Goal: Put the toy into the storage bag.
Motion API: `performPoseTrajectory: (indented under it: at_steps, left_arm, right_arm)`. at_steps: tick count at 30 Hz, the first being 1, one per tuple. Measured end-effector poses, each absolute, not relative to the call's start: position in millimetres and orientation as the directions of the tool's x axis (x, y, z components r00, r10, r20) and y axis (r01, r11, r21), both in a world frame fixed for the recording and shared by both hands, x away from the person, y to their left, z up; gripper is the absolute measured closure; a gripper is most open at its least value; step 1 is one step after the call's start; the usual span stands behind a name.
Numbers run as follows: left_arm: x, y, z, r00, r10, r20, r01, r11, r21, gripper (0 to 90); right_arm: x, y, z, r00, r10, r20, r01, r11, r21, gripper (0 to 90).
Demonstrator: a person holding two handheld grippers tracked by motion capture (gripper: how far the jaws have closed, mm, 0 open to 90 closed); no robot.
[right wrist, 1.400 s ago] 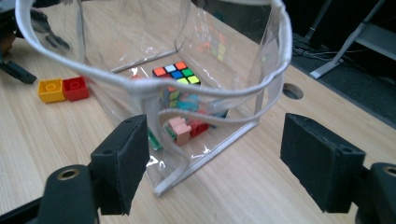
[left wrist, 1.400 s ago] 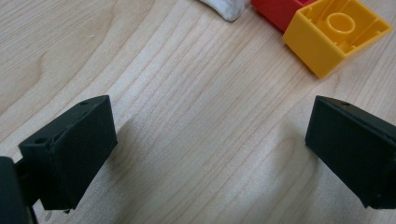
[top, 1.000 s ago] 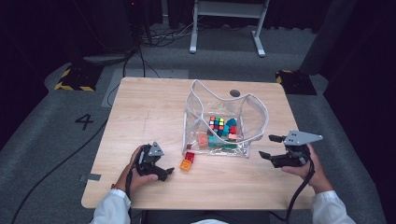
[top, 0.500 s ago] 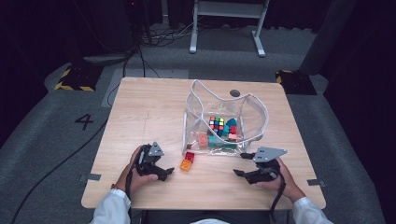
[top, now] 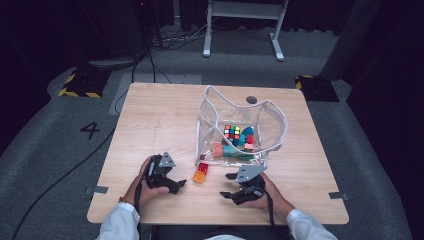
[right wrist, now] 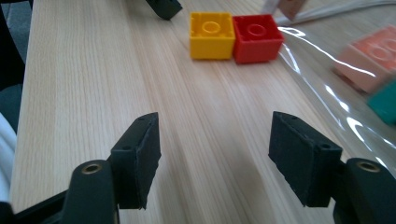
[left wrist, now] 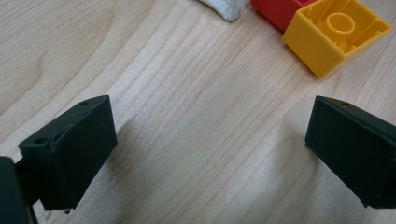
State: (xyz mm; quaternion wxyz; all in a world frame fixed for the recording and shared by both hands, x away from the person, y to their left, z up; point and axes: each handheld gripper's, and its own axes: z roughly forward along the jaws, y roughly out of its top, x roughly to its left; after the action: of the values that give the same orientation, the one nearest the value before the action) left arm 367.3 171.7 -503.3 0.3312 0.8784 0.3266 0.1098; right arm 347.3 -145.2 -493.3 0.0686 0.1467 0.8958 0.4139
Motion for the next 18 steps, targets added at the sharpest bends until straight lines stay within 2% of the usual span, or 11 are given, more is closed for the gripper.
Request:
performPoseTrajectory:
  at_steps: [1,4,9,16,18]
  left_arm:
    - [367,172,-503,0.763,0.645,-0.027,0.502,-0.567,0.654,2.0]
    - [367,172,-503,0.763,0.646,-0.025,0.501,-0.567,0.653,2.1]
    - [367,172,-503,0.763,0.645,-0.026,0.502,-0.567,0.653,2.1]
    - [366,173,-504,0.767,0.641,-0.032,0.501,-0.567,0.654,2.1]
    - [366,173,-504,0.768,0.639,-0.036,0.501,-0.565,0.655,2.1]
  right_arm:
    - [350,-140,-495,-0.954,0.298,-0.018,0.180,0.622,0.762,36.4]
    - [351,-125,-497,-0.955,0.298,0.011,0.200,0.613,0.764,36.5]
    - [357,-104,-502,-0.964,0.266,-0.004,0.166,0.612,0.774,36.6]
    - [364,-89,-504,-0.959,0.281,-0.042,0.153,0.637,0.755,35.7]
    - [363,-85,-504,-0.953,0.304,-0.010,0.191,0.622,0.760,35.4]
